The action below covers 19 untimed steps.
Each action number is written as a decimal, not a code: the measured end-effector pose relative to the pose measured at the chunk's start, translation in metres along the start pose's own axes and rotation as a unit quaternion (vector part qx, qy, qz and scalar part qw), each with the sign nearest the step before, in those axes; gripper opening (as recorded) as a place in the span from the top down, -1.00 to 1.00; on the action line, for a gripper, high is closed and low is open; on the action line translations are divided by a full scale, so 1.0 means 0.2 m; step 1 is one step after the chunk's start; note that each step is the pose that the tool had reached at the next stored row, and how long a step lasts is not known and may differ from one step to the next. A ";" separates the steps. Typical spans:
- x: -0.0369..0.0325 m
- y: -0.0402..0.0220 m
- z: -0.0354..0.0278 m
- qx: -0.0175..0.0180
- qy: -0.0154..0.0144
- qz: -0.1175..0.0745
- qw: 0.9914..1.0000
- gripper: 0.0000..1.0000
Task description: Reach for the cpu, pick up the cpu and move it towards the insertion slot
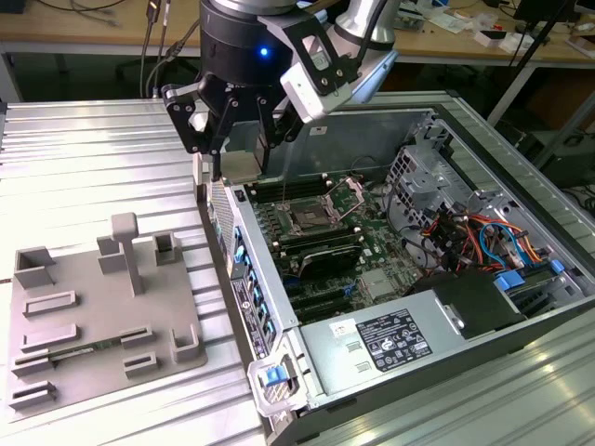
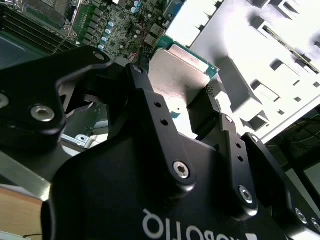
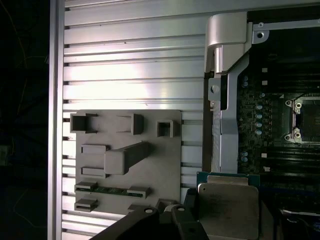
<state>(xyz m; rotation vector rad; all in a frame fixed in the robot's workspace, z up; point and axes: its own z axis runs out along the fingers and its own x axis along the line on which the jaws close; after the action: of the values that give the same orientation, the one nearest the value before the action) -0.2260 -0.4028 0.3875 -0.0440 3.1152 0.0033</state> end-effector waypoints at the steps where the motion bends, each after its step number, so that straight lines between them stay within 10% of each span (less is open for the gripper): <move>1: -0.001 0.000 0.000 0.000 0.000 0.000 1.000 -0.09; 19: -0.042 -0.001 0.003 0.000 0.000 0.000 1.000 -0.09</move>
<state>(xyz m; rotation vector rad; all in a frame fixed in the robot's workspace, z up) -0.2176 -0.4028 0.3871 -0.0440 3.1152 0.0032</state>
